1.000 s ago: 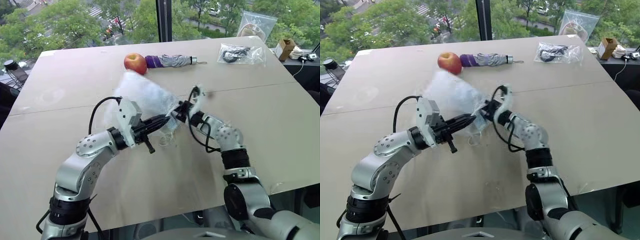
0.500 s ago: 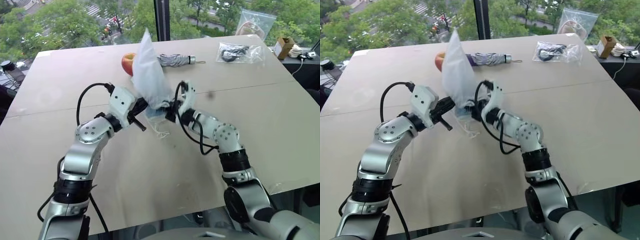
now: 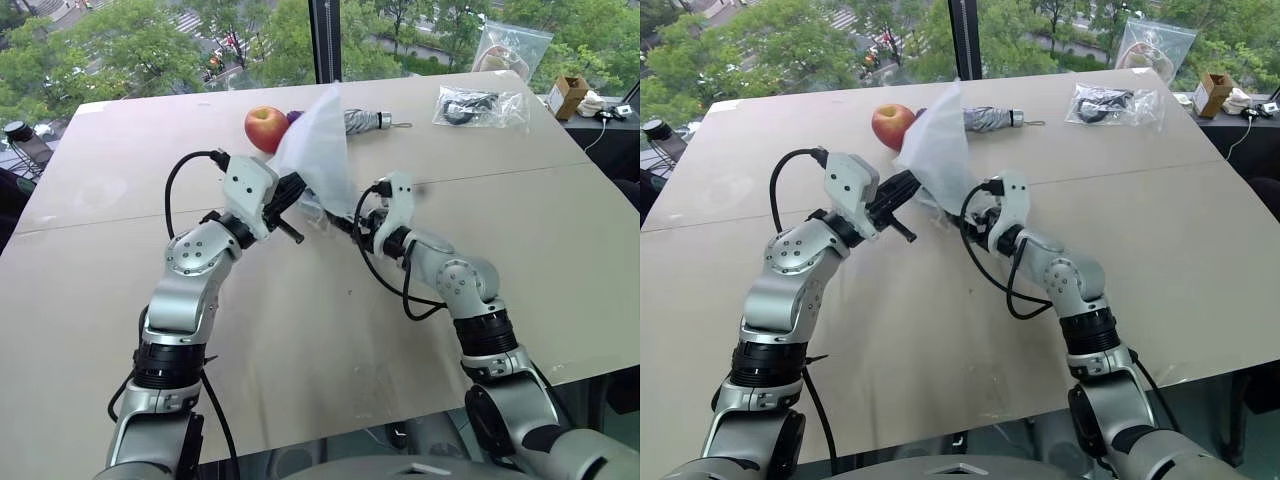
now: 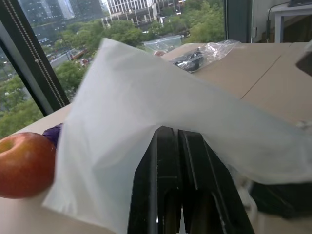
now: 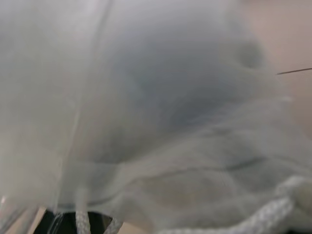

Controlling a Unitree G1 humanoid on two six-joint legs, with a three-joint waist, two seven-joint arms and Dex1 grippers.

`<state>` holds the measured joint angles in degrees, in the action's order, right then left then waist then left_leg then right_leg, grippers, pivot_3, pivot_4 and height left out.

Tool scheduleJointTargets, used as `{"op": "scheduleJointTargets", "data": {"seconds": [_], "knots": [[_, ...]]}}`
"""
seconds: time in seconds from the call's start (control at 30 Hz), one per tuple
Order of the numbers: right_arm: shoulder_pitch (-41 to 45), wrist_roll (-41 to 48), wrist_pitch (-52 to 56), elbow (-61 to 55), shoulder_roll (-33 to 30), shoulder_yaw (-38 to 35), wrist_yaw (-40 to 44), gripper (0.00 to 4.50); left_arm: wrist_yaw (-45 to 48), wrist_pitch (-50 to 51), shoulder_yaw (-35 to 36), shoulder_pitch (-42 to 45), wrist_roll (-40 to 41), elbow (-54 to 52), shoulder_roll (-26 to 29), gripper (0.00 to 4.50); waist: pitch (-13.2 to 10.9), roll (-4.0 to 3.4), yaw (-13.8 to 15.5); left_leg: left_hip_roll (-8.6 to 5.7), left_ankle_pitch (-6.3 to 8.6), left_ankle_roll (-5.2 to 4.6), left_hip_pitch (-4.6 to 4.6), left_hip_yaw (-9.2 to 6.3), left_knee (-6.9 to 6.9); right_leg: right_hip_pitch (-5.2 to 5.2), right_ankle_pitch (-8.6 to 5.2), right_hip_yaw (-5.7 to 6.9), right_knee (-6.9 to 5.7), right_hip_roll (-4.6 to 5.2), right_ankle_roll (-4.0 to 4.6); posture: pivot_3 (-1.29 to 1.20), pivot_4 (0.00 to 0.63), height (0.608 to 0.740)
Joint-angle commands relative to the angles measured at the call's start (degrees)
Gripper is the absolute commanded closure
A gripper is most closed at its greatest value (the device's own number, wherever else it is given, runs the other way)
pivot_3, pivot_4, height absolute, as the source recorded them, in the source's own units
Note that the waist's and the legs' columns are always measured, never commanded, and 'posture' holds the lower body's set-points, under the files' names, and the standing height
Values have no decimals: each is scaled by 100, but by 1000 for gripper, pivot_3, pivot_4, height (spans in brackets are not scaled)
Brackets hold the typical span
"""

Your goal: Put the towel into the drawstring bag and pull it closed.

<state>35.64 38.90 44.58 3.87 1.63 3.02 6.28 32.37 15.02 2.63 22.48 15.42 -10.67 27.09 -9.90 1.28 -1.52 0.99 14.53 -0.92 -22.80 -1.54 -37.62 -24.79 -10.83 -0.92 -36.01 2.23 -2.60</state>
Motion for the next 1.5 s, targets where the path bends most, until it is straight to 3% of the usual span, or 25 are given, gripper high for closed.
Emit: {"op": "scheduleJointTargets", "data": {"seconds": [0.03, 0.1, 0.2, 0.33, 0.43, 0.53, 0.63, 0.7, 0.93, 1.03, 1.13, 1.33, 1.5], "knots": [[95, 38, 30, -235, 147, -13, 231, 1170, -42, 81, 239, 66, 328, -426, -94, 4500, 0, 0, -9, 0, 0, 0, -1, 1, 0, 0, 0, 0, 2, 0, 0, 0, 150, 740], [139, 666, 206, -184, 633, -560, -81, 1170, 33, 225, 218, 52, 526, -571, -143, 4500, 0, 0, -18, 0, 0, 0, -3, 2, 0, 0, 0, -1, 4, 1, 0, 0, 150, 740], [405, 2301, 272, 37, 1479, -1735, -1065, 1170, 140, 378, 148, -72, 598, -720, -87, 4500, -1, -2, -1, 1, 0, 0, -3, -3, 1, 2, 0, 3, 4, 1, 0, 0, 150, 740], [750, 4443, -271, 526, 1875, -2603, -2756, 1170, 98, 436, 185, -87, 542, -686, -49, 4500, -2, -3, 40, -3, 0, 0, -1, 0, 1, 7, 0, 2, 7, 4, 0, 0, 150, 740], [835, 5761, -666, 654, 1942, -2691, -3720, 1170, 47, 461, 191, 10, 544, -634, -71, 4500, -3, -5, 9, 0, 0, -1, 2, 0, 1, 6, 0, 1, 4, -1, 1, 0, 150, 740], [779, 6152, -691, 653, 1639, -2319, -4064, 1170, 18, 479, 166, 68, 553, -640, -107, 4500, -3, -5, -53, 7, 0, -1, 2, -3, 1, 6, 0, 2, 3, -8, 1, 0, 150, 740], [647, 5877, -553, 553, 1297, -1826, -4082, 1170, 45, 520, 175, 105, 732, -774, -199, 4500, -3, -5, -107, 7, 0, -2, 1, 3, 1, 6, 0, -4, 4, -9, 0, 0, 150, 740], [583, 5141, -367, 400, 903, -1332, -3725, 1170, 71, 592, 231, 148, 1005, -929, -307, 4500, -3, -5, -107, 9, 0, -2, 1, 6, 1, 4, 0, -6, 4, -9, 0, 0, 150, 740], [409, 2837, -88, -293, -31, 114, -1814, 1170, -97, 916, 377, 369, 1606, -1166, -516, 4500, -2, -4, -63, 12, 0, -2, -3, 0, 1, 3, -1, 0, 7, -13, 0, 0, 150, 740], [337, 1278, -857, -733, -655, 1027, -400, 1170, -175, 1006, 392, 398, 1647, -1158, -482, 4500, -2, -4, -58, 6, 0, -2, -5, 4, -3, 4, -1, -3, 11, -10, -1, 0, 150, 740], [192, 397, -1466, -904, -971, 1491, 558, 1170, -281, 1018, 406, 413, 1490, -1023, -410, 4500, -2, -3, -68, 5, 0, -2, -4, 5, -5, 3, -1, -5, 12, -10, -2, 0, 150, 740], [-55, -641, -2267, -779, -1159, 1572, 1515, 1170, -648, 988, 604, 487, 1303, -712, -424, 4500, -2, -3, -76, 13, 0, -1, 1, -2, -4, 2, -1, -1, 5, -19, -1, 0, 150, 740], [-108, 89, -1562, -703, -492, 636, 1021, 1170, -504, 833, 401, 243, 984, -686, -238, 4500, -2, -3, -70, 13, 0, 0, 2, 2, -5, 2, 0, -6, 4, -19, 1, 0, 150, 740]]}}
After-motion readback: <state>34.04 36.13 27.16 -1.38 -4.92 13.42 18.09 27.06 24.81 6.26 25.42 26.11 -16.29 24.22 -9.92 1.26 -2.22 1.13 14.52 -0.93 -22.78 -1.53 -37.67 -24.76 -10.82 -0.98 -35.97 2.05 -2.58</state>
